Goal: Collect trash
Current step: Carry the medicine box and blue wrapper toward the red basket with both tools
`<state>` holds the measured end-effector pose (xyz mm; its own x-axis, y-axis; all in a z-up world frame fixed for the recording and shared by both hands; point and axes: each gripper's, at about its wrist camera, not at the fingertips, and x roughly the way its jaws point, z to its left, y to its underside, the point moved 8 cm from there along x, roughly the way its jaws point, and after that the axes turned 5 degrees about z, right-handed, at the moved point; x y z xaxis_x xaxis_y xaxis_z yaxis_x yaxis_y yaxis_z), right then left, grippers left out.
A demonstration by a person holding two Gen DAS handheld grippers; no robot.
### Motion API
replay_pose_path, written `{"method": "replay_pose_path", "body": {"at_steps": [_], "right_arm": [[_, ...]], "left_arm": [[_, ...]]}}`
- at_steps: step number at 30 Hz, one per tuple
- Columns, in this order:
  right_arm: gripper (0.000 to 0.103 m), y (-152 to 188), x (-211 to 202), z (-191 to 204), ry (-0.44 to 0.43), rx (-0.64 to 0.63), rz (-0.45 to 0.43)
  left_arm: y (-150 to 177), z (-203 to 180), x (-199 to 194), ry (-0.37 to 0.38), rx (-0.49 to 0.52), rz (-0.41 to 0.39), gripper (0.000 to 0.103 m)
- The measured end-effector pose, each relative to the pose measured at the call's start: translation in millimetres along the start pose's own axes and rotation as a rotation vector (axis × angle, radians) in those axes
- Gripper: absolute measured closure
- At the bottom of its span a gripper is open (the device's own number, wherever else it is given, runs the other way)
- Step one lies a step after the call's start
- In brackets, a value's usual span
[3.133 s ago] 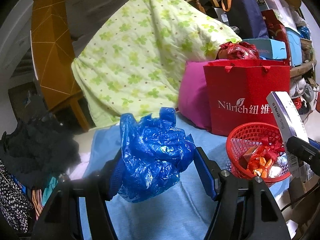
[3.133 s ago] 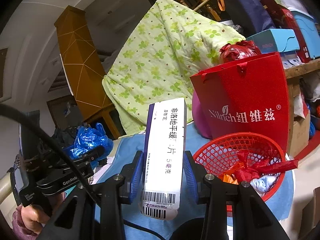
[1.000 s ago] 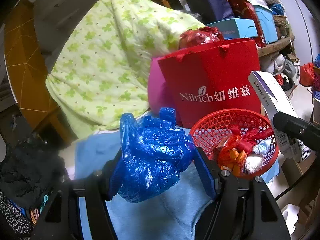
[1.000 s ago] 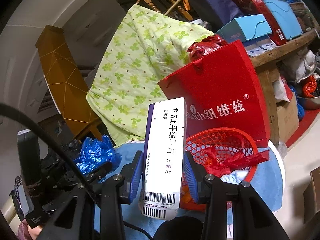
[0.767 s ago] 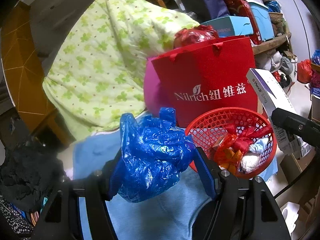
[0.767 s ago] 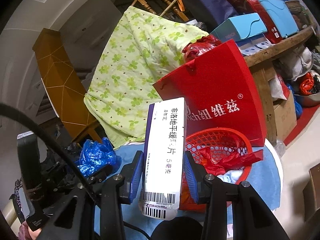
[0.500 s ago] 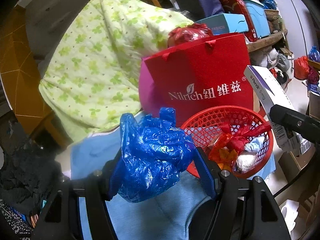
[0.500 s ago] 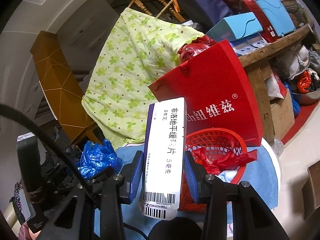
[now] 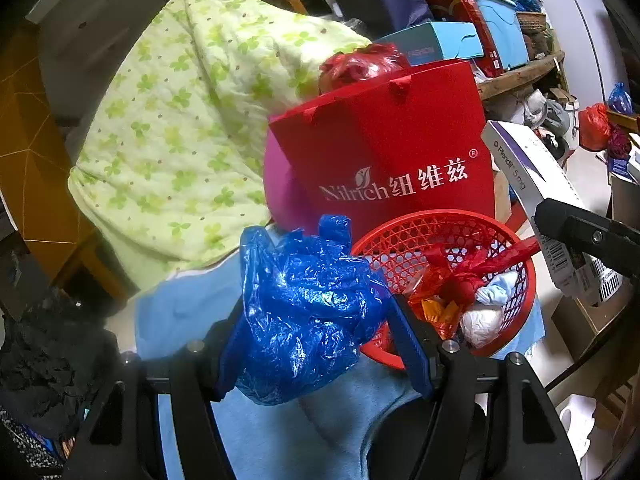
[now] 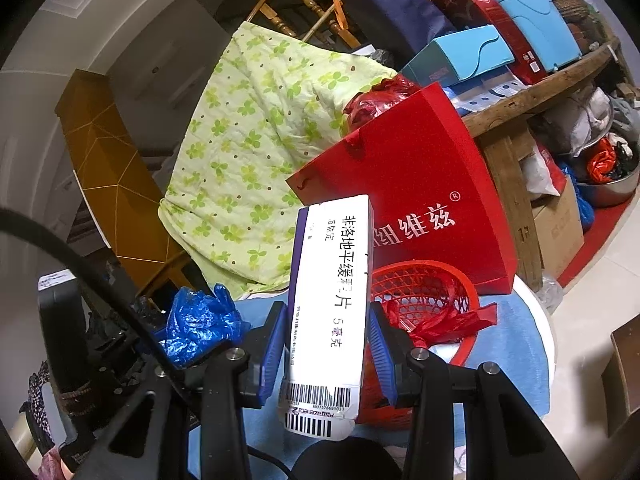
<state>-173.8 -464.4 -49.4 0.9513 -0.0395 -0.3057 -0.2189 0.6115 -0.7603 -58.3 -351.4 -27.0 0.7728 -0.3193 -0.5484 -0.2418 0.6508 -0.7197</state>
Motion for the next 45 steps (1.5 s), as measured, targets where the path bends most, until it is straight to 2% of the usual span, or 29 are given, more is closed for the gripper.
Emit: {"method": "replay_pose_path", "body": {"at_steps": [28, 39, 45], "right_arm": [[0.06, -2.5, -7.7, -12.3, 0.018, 0.022, -0.014], [0.06, -17.6, -9.8, -14.6, 0.047, 0.002, -0.021], [0.06, -33.4, 5.7, -17.8, 0.014, 0.036, -0.015]], "left_arm": [[-14.3, -17.2, -0.9, 0.025, 0.03, -0.022, 0.034], [-30.6, -22.0, 6.1, 0.099, 0.006, -0.024, 0.034], [-54.1, -12.9, 20.5, 0.187, -0.025, -0.041, 0.034]]}}
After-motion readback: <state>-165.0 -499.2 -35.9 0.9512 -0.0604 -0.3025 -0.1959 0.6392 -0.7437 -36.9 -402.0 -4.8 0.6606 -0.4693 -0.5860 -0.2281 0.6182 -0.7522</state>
